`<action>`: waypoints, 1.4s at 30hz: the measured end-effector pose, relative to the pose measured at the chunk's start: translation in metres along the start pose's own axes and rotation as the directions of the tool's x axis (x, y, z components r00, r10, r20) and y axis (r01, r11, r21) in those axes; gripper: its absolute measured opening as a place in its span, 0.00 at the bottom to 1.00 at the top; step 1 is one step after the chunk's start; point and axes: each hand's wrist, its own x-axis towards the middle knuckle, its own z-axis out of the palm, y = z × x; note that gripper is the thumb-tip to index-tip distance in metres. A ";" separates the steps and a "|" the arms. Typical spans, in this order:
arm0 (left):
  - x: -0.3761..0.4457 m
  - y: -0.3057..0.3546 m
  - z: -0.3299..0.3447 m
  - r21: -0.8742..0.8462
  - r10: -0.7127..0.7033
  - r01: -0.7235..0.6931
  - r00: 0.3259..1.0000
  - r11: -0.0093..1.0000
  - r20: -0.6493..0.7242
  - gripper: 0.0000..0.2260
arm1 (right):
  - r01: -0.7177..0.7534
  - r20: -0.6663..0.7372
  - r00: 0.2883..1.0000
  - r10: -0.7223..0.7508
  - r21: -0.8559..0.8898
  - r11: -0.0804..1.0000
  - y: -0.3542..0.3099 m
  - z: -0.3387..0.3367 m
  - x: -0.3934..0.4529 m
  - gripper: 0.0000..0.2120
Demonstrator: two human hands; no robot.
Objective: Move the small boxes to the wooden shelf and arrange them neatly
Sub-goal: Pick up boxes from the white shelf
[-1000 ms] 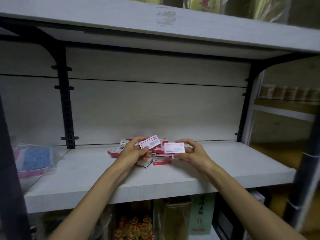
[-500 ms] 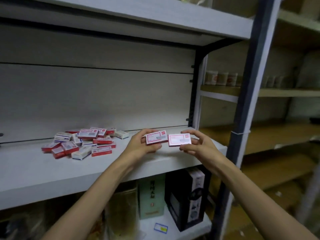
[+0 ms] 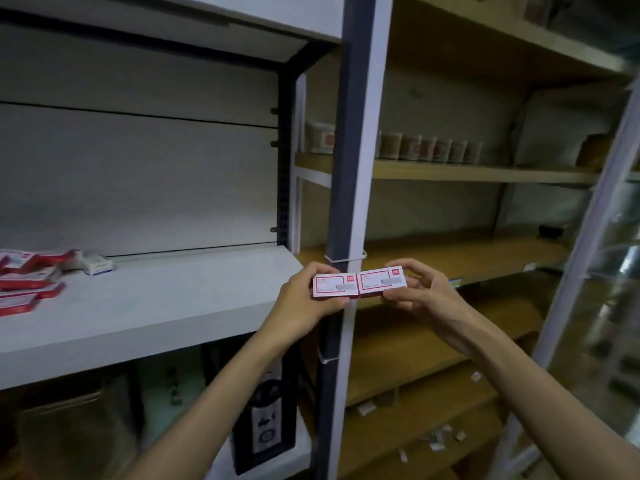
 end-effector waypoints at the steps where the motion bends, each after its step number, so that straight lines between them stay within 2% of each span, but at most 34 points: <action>1: 0.006 0.002 0.016 0.017 0.005 -0.005 1.000 1.000 0.009 0.19 | -0.008 -0.014 1.000 0.008 0.006 1.000 0.003 -0.016 0.002 0.23; 6: 0.043 0.011 0.088 0.060 0.035 -0.037 0.999 0.998 0.040 0.18 | -0.034 -0.063 0.997 0.038 0.073 0.997 0.018 -0.089 0.023 0.22; 12: 0.100 0.007 0.150 0.179 0.065 -0.058 0.997 0.982 -0.033 0.18 | -0.059 -0.056 0.996 0.063 0.072 0.996 0.033 -0.161 0.065 0.23; 17: 0.167 -0.008 0.174 0.230 0.030 -0.028 1.000 0.973 -0.005 0.15 | -0.075 -0.034 0.997 0.074 -0.019 0.997 0.034 -0.204 0.118 0.22; 22: 0.222 -0.029 0.187 0.391 -0.054 0.072 0.997 0.917 -0.057 0.15 | -0.095 -0.001 0.995 0.095 -0.132 0.987 0.045 -0.236 0.174 0.21; 25: 0.242 -0.040 0.190 0.494 -0.148 0.164 0.986 0.854 -0.072 0.16 | -0.123 0.007 0.992 0.127 -0.208 0.970 0.059 -0.253 0.202 0.19; 27: 0.255 -0.049 0.192 0.572 -0.248 0.224 0.968 0.789 -0.037 0.17 | -0.132 0.046 0.987 0.155 -0.320 0.938 0.067 -0.263 0.218 0.19; 30: 0.274 -0.061 0.199 0.646 -0.324 0.263 0.946 0.717 -0.025 0.18 | -0.125 0.085 0.980 0.179 -0.432 0.893 0.079 -0.277 0.244 0.19; 34: 0.302 -0.072 0.208 0.667 -0.306 0.289 0.947 0.687 -0.096 0.20 | -0.128 0.088 0.978 0.191 -0.475 0.871 0.096 -0.292 0.277 0.21; 38: 0.334 -0.084 0.218 0.685 -0.282 0.333 0.940 0.647 -0.191 0.17 | -0.098 0.065 0.985 0.158 -0.543 0.834 0.104 -0.307 0.309 0.29; 42: 0.357 -0.095 0.226 0.710 -0.271 0.365 0.930 0.602 -0.248 0.14 | -0.072 0.056 0.988 0.141 -0.645 0.761 0.114 -0.322 0.338 0.26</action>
